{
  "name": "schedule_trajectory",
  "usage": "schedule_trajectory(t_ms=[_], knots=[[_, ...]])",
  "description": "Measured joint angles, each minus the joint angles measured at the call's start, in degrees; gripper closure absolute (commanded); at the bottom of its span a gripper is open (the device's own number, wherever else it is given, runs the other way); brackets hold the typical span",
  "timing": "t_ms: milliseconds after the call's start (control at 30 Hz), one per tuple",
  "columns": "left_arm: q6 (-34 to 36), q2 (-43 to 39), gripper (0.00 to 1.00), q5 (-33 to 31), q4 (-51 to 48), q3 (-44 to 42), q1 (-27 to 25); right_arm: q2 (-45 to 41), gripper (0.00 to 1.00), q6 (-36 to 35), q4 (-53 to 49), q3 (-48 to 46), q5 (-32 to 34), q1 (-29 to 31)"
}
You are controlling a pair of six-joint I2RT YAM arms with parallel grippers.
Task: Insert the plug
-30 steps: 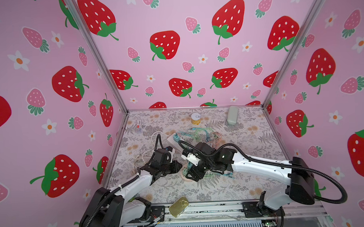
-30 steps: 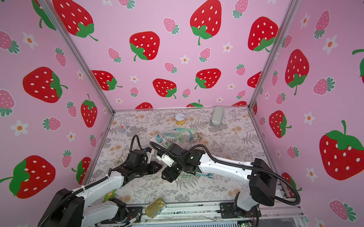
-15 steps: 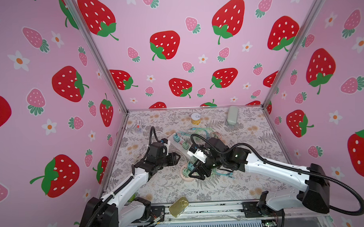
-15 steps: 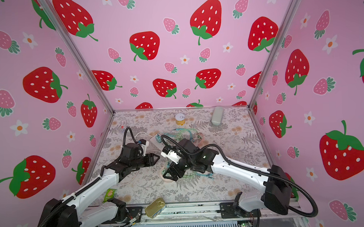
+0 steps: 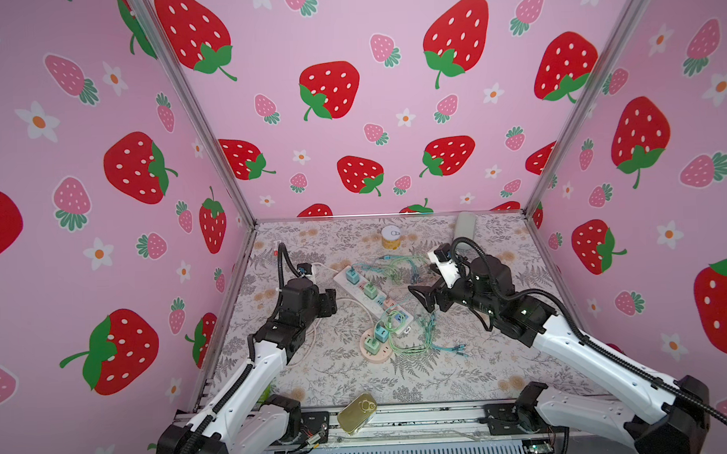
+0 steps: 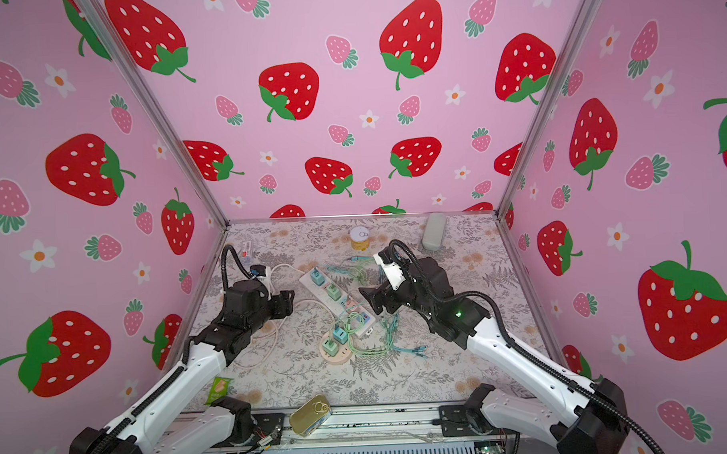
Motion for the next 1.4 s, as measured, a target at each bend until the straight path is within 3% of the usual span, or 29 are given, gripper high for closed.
schedule_trajectory(t_ms=[300, 533, 767, 1000, 1400], knots=[[6.3, 5.3, 0.25, -4.4, 9.6, -4.5, 3.8, -0.8, 0.01, -4.2, 14.8, -13.0, 17.8, -9.7], [9.6, 10.2, 0.24, -1.2, 16.9, -5.0, 9.0, -0.3, 0.01, -4.4, 26.2, -23.9, 23.7, -18.4], [12.8, 15.1, 0.23, 1.9, 27.6, -11.0, 11.5, 1.2, 0.01, -4.6, 37.3, -31.8, 25.1, -24.8], [12.5, 17.7, 0.22, 5.3, 36.7, -11.9, 15.6, 3.1, 0.01, -3.5, 47.8, -39.6, 24.2, -31.3], [12.3, 30.4, 0.2, 9.7, 51.2, -12.0, 17.2, 18.9, 0.01, -5.0, 63.0, -38.3, 21.5, -34.8]])
